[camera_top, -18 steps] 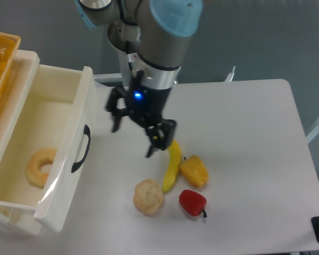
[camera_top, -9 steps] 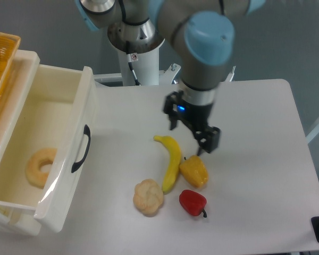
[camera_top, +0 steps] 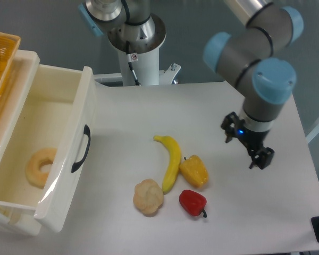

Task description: Place the donuts in the upper white drawer

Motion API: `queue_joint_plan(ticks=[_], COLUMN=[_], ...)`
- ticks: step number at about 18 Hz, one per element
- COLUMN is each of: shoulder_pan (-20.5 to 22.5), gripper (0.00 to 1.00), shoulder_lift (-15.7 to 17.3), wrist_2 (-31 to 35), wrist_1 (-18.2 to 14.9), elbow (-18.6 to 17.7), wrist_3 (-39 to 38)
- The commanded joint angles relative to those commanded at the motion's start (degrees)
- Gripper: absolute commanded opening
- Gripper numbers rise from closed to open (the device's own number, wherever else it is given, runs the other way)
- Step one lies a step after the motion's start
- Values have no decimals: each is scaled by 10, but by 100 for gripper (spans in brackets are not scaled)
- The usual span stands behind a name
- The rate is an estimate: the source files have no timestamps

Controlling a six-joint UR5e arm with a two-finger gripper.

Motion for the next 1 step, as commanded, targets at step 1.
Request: queue_joint_plan(ticks=[1], shoulder_pan=[0], gripper=[100], shoulder_lift=[-4], wrist_2=[2], wrist_1=[0], elbow=[0], wrist_3=[-1])
